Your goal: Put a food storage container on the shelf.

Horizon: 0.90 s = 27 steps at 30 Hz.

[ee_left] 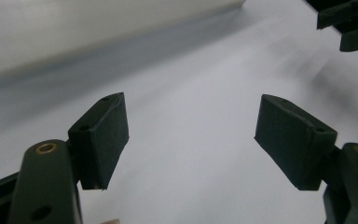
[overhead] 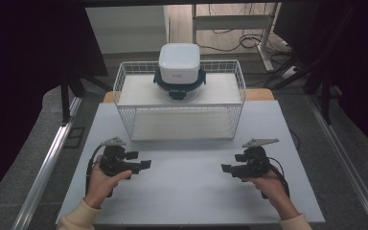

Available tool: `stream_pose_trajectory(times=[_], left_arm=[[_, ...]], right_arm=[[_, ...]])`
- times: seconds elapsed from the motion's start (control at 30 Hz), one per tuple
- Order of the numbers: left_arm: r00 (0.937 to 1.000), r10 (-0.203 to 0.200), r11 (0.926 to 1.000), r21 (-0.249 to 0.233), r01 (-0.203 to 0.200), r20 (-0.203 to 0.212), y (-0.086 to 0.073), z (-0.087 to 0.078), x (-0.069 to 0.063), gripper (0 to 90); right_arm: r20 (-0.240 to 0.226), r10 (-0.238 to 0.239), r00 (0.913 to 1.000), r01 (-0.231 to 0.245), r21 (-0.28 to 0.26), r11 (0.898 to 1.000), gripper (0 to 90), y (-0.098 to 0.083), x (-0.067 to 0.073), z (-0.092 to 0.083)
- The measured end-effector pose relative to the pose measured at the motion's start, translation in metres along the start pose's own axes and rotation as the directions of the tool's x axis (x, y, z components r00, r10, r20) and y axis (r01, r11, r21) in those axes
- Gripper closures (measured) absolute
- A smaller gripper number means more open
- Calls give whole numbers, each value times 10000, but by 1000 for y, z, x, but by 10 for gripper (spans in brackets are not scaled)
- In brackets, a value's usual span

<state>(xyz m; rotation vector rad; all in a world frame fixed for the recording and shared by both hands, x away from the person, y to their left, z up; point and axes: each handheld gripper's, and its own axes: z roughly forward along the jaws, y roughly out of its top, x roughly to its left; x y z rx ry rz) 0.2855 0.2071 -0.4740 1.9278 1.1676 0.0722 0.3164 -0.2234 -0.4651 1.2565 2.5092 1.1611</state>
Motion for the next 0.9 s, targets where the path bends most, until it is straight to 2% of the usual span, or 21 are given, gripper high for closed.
stream_pose_trajectory(times=[0.07, 0.17, 0.7, 0.9], left_arm=[[9999, 19, 9999, 119, -17, -165, -4, 3, 1, 247], [9999, -28, 9998, 214, 32, -169, -7, 5, 2, 247], [9995, -117, 9996, 261, 124, -284, -6, 7, 6, 250], [9993, -192, 9997, 150, 196, -314, -4, 6, 6, 249]], right_arm=[[2, -36, 10000, 36, 165, 9999, 248, -4, 0, 6], [44, -19, 10000, 18, 313, 9995, 248, -8, -1, 9], [18, -26, 10000, 26, 74, 10000, 248, -8, 1, 5], [-137, 0, 9999, -1, -130, 9999, 247, -8, 0, 2]])
